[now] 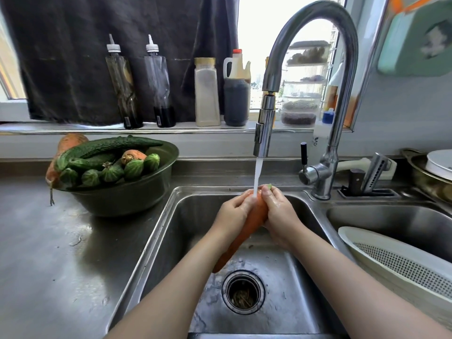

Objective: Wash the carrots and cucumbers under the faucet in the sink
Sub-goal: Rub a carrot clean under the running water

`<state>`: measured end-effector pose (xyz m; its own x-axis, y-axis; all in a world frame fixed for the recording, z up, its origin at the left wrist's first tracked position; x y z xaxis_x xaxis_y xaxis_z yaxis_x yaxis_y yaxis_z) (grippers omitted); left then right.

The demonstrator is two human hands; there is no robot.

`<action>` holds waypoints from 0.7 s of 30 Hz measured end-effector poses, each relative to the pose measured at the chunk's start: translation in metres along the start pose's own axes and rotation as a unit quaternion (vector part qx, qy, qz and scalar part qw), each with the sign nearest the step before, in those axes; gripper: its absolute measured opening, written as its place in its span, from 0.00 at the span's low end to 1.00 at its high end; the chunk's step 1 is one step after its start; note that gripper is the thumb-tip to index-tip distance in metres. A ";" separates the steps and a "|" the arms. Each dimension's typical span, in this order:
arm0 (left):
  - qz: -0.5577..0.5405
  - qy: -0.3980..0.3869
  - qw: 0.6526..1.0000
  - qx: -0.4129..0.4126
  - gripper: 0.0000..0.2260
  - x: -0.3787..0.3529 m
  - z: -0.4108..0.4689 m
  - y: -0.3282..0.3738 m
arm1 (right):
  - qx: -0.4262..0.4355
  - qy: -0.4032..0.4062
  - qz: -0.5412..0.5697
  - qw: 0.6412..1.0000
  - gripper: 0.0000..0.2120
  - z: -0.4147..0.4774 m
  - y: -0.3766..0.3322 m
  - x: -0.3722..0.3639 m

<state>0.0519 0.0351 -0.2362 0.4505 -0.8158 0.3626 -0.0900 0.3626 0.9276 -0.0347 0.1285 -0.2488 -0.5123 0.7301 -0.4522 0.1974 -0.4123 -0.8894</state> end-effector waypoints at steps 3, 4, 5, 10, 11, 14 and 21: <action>-0.003 -0.117 0.993 0.031 0.17 0.011 0.004 -0.010 | -0.003 -0.008 0.006 1.000 0.12 -0.001 0.000 -0.001; -0.009 -0.153 0.987 0.036 0.18 0.014 0.003 -0.014 | -0.007 -0.010 0.011 1.000 0.11 -0.001 0.000 0.000; -0.017 -0.170 0.984 0.041 0.20 0.016 0.002 -0.016 | -0.013 -0.013 0.016 1.000 0.10 -0.001 0.000 0.000; -0.069 -0.059 0.995 0.029 0.17 0.010 -0.002 -0.006 | -0.018 -0.034 0.028 0.999 0.12 -0.003 0.003 -0.004; -0.078 -0.038 0.996 0.031 0.15 0.009 -0.002 -0.005 | -0.018 -0.035 0.030 0.999 0.12 -0.002 0.003 -0.005; -0.068 -0.048 0.996 0.038 0.11 0.010 0.001 -0.008 | -0.010 -0.036 0.034 0.999 0.12 -0.002 0.003 -0.007; -0.087 -0.139 0.986 0.013 0.22 0.008 -0.003 -0.009 | -0.018 -0.061 0.103 0.993 0.10 -0.006 -0.007 -0.005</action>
<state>0.0588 0.0261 -0.2421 0.2011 -0.9579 0.2051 -0.0580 0.1974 0.9786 -0.0282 0.1312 -0.2403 -0.5553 0.5593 -0.6155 0.3371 -0.5251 -0.7814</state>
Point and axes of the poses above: each hand's wrist, its own z-axis towards the middle knuckle, its own x-axis out of the back of the hand, y = z × x, the point moved 4 cm from there along z, towards the middle knuckle, and after that the axes turned 15 degrees about z, right-handed, at the moved point
